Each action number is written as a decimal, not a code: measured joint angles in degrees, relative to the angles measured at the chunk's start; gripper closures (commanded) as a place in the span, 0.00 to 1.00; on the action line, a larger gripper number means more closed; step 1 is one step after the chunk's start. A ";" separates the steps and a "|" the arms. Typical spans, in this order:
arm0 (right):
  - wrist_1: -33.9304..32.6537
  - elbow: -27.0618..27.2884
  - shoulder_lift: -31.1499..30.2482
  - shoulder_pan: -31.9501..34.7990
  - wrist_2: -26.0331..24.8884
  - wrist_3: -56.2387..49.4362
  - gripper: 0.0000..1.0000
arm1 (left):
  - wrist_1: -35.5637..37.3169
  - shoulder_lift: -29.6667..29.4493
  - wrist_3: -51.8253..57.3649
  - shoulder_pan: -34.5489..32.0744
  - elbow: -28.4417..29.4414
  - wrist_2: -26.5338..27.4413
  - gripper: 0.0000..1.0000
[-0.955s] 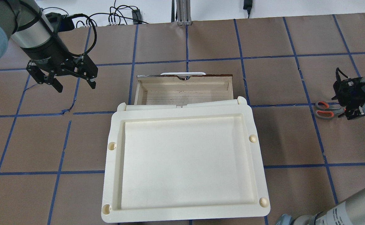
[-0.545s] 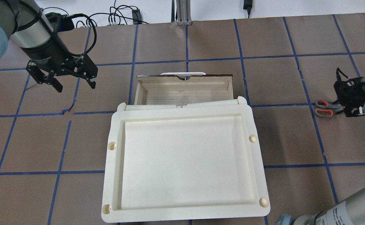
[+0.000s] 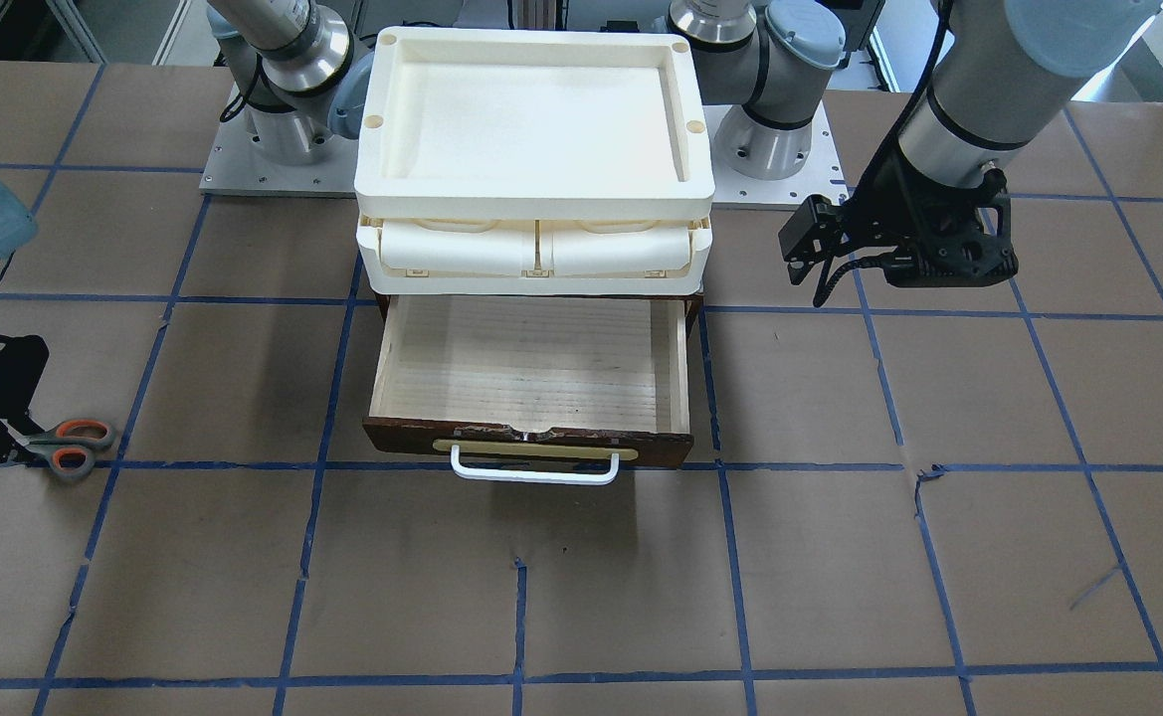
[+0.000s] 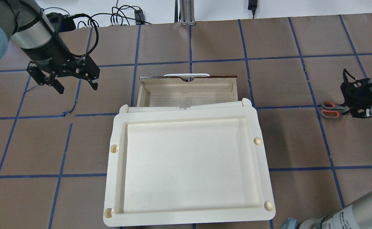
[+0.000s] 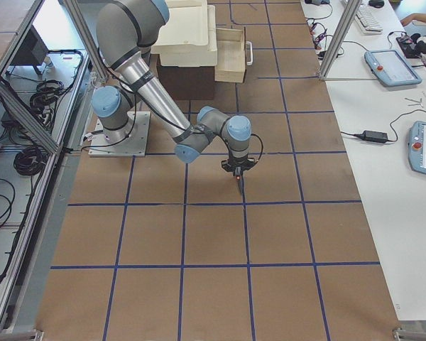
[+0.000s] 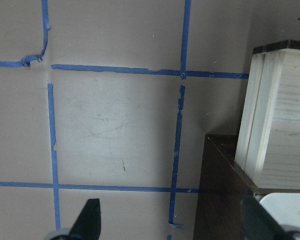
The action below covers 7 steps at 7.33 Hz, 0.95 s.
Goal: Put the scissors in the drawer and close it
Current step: 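Close the right gripper on the scissors and lift them, then carry the held scissors with the right gripper over the open drawer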
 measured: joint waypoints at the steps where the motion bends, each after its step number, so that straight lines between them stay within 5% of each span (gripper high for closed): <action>1: 0.36 -1.08 -0.71 0.18 0.21 1.91 0.96 | 0.01 0.00 -0.06 -0.01 0.00 -0.03 0.00; 4: 7.75 -4.79 -5.76 4.67 0.57 12.74 0.96 | 0.01 0.00 -0.25 -0.07 0.03 -0.15 0.00; 7: 20.46 -12.19 -11.69 16.33 0.36 27.69 0.96 | -0.07 0.01 0.18 -0.08 0.04 0.34 0.00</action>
